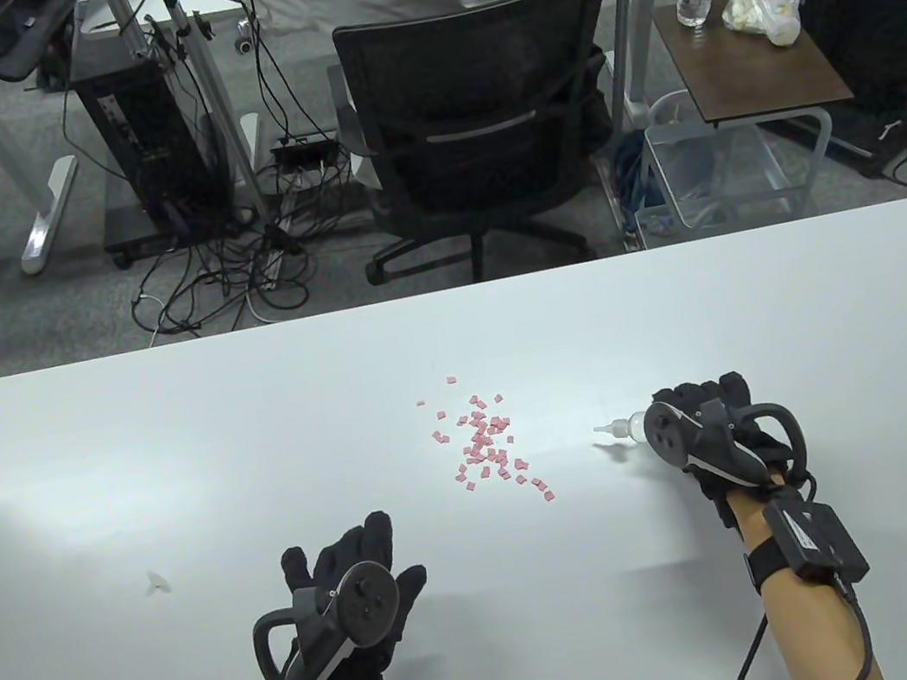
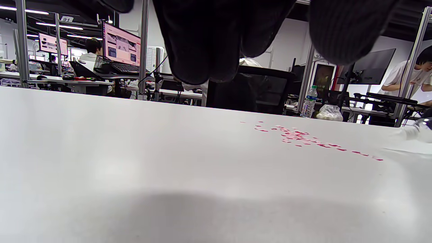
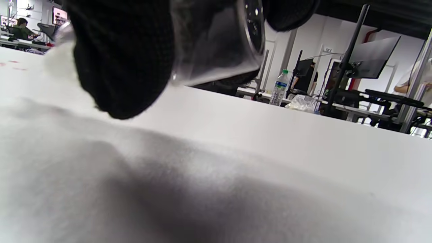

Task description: Squeeze empty conical bottle to blow paper scraps with air puff

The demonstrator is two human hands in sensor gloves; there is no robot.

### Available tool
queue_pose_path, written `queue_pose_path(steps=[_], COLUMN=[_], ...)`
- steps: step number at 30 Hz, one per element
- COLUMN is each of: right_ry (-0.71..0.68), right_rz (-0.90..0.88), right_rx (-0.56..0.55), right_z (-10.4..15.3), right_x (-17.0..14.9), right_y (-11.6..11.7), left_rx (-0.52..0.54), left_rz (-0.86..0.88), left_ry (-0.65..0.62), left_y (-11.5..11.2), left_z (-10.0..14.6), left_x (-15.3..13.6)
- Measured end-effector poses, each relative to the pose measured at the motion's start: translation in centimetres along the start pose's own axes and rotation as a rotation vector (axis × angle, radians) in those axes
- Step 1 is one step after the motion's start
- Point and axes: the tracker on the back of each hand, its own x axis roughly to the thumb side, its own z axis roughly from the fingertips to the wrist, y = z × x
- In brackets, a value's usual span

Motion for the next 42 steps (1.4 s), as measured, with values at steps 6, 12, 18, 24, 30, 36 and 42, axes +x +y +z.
queue_pose_path(steps=[6,12,18,24,30,36,42], right_ry=[-0.058,-0.078,-0.094,-0.084,-0.085,-0.083,-0.098], right_rz=[-0.016,0.007,0.035,0.009,0.062,0.012,0.029], right_rx=[0.040,-0.047,-0.070,-0.061,-0.083,-0.055,-0.051], right_z=[0.2,0.5,0.5,0.3,0.3,0.2,0.3], right_x=[0.4,1.1,1.9,2.1,2.3,2.4,2.4], right_y=[0.1,-0.4,-0.7,-0.8,-0.8,-0.7,-0.5], left_rx=[-0.006,-0.007,-0.010,-0.011,-0.013,-0.016,-0.019], left_rz=[-0.002,-0.004,-0.006,-0.004,-0.007,-0.008,-0.008], left_ry=[-0.001,-0.002,-0.003,-0.004,-0.006,-0.007,-0.011], left_y=[-0.1,-0.1,-0.1,-0.1,-0.1,-0.1,-0.2], left_z=[0.0,0.0,0.0,0.0,0.0,-0.1,-0.1], left_x=[0.1,0.1,0.1,0.1,0.2,0.2,0.3])
